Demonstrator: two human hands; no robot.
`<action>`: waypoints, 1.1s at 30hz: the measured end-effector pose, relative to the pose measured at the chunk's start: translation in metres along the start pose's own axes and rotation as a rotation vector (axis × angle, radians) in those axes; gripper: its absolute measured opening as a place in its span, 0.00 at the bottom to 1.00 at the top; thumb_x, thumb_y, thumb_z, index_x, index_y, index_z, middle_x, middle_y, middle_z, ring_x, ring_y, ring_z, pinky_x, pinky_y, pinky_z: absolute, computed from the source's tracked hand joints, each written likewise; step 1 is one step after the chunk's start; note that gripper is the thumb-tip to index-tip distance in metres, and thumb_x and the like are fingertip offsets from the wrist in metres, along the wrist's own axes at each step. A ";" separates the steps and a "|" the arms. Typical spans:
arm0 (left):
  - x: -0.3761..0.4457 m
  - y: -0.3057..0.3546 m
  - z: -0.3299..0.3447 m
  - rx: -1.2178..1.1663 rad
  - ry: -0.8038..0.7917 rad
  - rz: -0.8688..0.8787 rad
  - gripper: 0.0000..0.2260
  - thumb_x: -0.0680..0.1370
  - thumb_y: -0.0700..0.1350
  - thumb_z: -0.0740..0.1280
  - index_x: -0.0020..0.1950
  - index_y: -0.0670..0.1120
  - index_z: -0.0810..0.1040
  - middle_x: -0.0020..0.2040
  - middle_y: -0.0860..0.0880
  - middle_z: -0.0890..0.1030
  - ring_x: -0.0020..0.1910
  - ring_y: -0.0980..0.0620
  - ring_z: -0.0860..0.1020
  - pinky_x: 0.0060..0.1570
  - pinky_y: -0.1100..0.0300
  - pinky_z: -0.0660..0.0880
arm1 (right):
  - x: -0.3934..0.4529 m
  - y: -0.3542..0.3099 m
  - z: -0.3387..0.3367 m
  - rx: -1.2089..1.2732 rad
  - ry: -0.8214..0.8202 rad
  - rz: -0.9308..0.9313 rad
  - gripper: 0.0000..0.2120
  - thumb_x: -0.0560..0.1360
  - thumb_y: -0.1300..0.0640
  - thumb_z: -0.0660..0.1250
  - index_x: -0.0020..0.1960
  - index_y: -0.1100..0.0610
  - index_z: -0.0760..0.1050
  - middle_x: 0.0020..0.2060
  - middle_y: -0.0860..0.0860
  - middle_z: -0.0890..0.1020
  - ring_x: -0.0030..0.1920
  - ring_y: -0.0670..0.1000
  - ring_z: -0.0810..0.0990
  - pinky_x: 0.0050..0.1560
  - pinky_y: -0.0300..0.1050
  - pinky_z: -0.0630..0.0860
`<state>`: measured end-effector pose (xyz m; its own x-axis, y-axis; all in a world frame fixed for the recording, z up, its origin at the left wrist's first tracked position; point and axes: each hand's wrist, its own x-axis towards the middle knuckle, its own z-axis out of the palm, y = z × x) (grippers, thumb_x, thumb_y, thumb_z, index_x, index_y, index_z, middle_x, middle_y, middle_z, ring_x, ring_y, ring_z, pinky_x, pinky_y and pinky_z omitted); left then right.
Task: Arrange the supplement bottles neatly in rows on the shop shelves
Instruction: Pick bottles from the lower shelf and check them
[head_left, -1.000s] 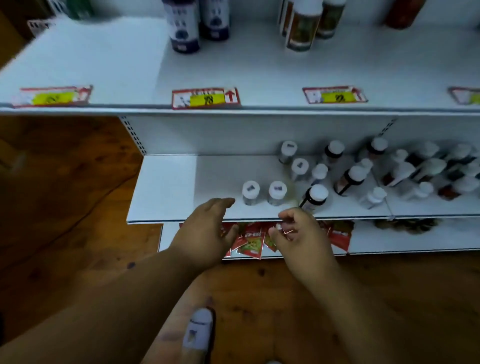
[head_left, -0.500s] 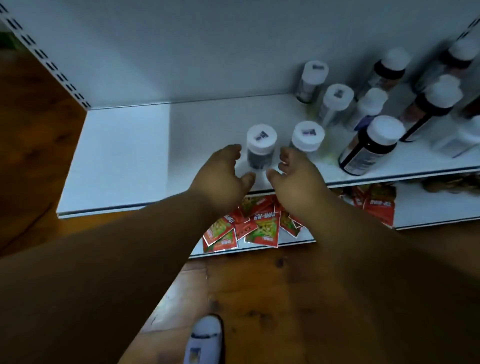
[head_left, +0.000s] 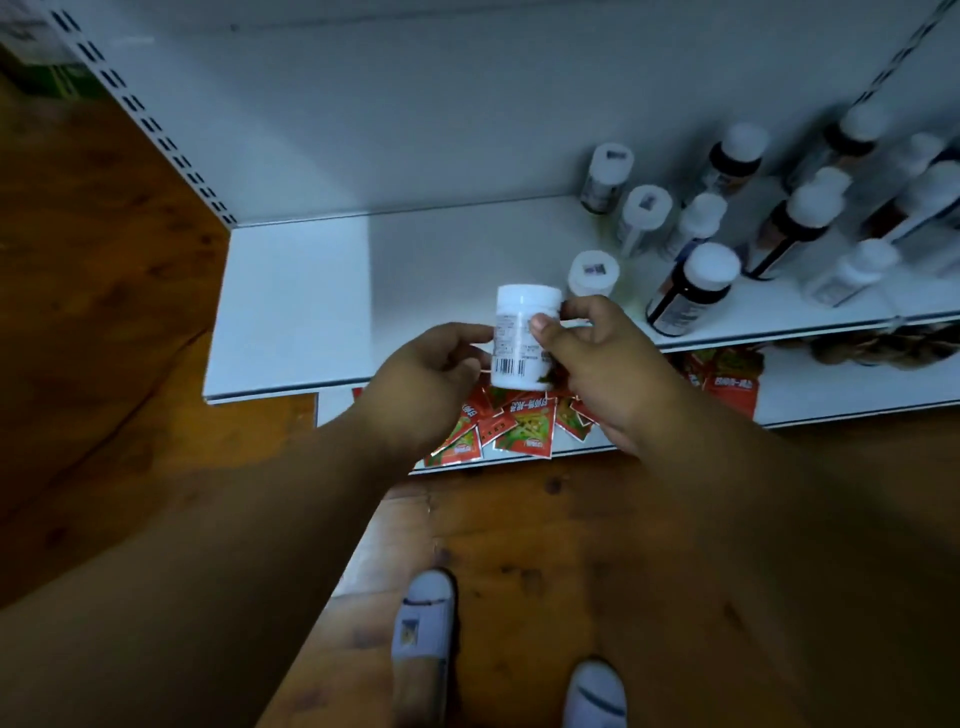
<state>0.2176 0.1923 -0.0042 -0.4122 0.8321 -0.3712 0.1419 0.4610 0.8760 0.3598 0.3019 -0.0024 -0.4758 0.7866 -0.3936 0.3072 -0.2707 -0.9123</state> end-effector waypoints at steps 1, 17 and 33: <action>-0.019 0.013 -0.004 -0.016 -0.003 -0.003 0.15 0.81 0.38 0.61 0.61 0.54 0.79 0.53 0.50 0.83 0.55 0.51 0.82 0.61 0.47 0.76 | -0.019 -0.014 -0.006 0.069 -0.028 0.021 0.12 0.77 0.52 0.69 0.58 0.51 0.71 0.48 0.55 0.84 0.49 0.53 0.84 0.55 0.56 0.80; -0.223 0.259 -0.038 0.033 -0.167 0.232 0.12 0.78 0.42 0.67 0.56 0.59 0.77 0.47 0.57 0.82 0.45 0.60 0.80 0.44 0.61 0.74 | -0.263 -0.269 -0.080 0.386 0.051 -0.139 0.17 0.68 0.53 0.74 0.51 0.52 0.70 0.48 0.55 0.80 0.50 0.55 0.80 0.55 0.65 0.76; -0.197 0.387 0.054 0.160 -0.434 0.424 0.15 0.78 0.38 0.66 0.60 0.56 0.77 0.55 0.54 0.82 0.56 0.54 0.80 0.61 0.52 0.75 | -0.306 -0.334 -0.206 0.528 0.273 -0.321 0.17 0.66 0.46 0.71 0.51 0.53 0.75 0.42 0.54 0.80 0.42 0.50 0.82 0.45 0.52 0.82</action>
<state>0.4021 0.2232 0.3919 0.1075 0.9866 -0.1225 0.3597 0.0762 0.9300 0.5726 0.2662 0.4462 -0.2294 0.9666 -0.1145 -0.2912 -0.1804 -0.9395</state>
